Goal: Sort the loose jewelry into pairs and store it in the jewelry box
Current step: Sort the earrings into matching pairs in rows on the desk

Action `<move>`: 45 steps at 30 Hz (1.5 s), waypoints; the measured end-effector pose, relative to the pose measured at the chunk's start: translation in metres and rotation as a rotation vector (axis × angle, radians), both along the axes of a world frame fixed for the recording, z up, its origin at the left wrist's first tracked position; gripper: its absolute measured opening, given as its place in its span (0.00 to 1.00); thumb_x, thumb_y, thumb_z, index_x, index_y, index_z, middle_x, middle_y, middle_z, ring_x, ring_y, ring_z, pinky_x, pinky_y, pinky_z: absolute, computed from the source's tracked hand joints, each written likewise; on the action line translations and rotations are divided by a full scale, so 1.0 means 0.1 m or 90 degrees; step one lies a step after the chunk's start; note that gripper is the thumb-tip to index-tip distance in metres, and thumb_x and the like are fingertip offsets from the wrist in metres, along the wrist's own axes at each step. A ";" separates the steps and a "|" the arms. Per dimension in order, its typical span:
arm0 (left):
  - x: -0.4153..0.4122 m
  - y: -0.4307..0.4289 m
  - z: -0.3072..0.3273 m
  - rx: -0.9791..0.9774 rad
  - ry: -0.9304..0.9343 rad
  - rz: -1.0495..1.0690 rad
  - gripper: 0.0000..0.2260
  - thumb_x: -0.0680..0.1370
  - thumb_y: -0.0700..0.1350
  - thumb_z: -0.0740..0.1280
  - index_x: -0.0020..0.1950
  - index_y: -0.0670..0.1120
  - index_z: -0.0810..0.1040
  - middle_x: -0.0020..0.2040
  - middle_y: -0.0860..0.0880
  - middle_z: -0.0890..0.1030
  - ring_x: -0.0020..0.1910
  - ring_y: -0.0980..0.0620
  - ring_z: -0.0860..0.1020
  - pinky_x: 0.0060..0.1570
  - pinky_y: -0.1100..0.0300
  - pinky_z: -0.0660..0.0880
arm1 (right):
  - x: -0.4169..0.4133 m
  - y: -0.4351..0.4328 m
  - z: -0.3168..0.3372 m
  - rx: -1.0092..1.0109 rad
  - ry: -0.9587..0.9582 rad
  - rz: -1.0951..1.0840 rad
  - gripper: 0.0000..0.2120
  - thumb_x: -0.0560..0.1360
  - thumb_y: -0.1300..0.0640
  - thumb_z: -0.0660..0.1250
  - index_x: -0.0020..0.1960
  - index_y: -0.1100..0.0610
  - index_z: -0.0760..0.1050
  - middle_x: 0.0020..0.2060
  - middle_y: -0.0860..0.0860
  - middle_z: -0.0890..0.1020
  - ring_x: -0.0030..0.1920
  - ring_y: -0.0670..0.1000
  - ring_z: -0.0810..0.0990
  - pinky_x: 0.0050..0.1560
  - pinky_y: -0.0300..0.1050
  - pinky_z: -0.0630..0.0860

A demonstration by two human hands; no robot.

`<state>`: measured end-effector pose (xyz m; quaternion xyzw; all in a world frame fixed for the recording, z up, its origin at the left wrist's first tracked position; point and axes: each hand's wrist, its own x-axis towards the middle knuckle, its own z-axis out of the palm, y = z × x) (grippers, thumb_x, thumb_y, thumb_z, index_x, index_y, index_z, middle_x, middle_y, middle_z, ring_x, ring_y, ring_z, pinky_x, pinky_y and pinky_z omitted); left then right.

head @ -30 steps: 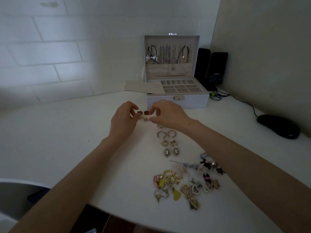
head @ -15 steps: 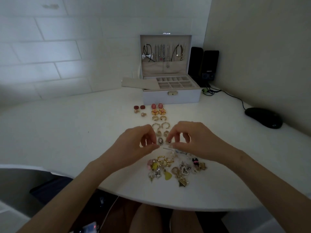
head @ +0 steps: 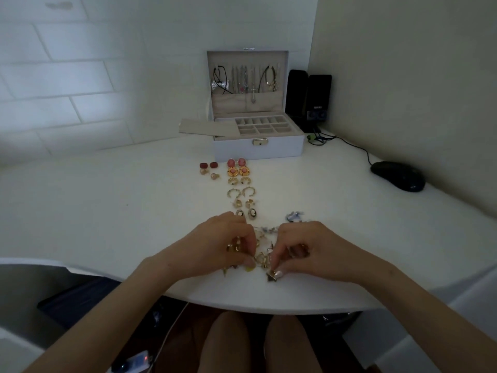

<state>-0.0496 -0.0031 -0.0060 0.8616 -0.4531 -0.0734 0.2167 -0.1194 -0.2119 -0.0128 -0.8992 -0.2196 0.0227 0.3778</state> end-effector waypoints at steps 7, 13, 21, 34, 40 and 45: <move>-0.10 -0.05 0.05 -0.091 -0.019 0.022 0.12 0.68 0.53 0.74 0.44 0.54 0.73 0.41 0.61 0.73 0.45 0.61 0.70 0.43 0.71 0.67 | -0.01 -0.01 0.13 0.064 -0.014 -0.087 0.06 0.68 0.59 0.75 0.37 0.50 0.79 0.32 0.40 0.78 0.31 0.44 0.70 0.35 0.35 0.68; -0.15 -0.25 0.12 -0.230 -0.063 0.057 0.15 0.66 0.58 0.71 0.44 0.57 0.69 0.42 0.59 0.74 0.43 0.59 0.72 0.41 0.69 0.67 | 0.08 0.05 0.32 0.243 0.079 -0.187 0.03 0.68 0.58 0.74 0.37 0.54 0.81 0.29 0.45 0.80 0.32 0.44 0.75 0.32 0.31 0.70; -0.08 -0.25 0.08 -0.275 -0.078 0.047 0.06 0.71 0.50 0.70 0.46 0.52 0.76 0.38 0.59 0.78 0.39 0.63 0.75 0.39 0.74 0.68 | 0.07 -0.24 0.33 0.055 0.048 -0.145 0.07 0.67 0.60 0.75 0.41 0.50 0.81 0.35 0.46 0.81 0.29 0.40 0.70 0.32 0.31 0.67; -0.02 -0.20 0.11 -0.368 0.343 0.102 0.06 0.74 0.36 0.67 0.49 0.42 0.81 0.42 0.44 0.84 0.44 0.49 0.82 0.45 0.64 0.78 | 0.07 -0.32 0.19 -0.169 0.067 -0.101 0.09 0.65 0.56 0.76 0.40 0.46 0.78 0.40 0.47 0.79 0.40 0.46 0.75 0.44 0.45 0.73; -0.02 -0.16 0.16 -0.366 0.399 0.109 0.10 0.72 0.33 0.68 0.51 0.41 0.80 0.44 0.44 0.85 0.44 0.52 0.83 0.43 0.67 0.77 | 0.11 -0.38 0.27 -0.084 0.037 -0.114 0.08 0.71 0.62 0.71 0.46 0.50 0.82 0.38 0.47 0.82 0.35 0.40 0.76 0.39 0.34 0.73; 0.06 -0.10 0.16 -0.395 0.401 0.137 0.08 0.74 0.34 0.67 0.52 0.39 0.80 0.45 0.42 0.84 0.45 0.49 0.83 0.45 0.65 0.78 | 0.25 -0.29 0.41 0.056 0.022 -0.139 0.07 0.71 0.65 0.71 0.44 0.55 0.83 0.38 0.51 0.84 0.38 0.45 0.83 0.41 0.34 0.76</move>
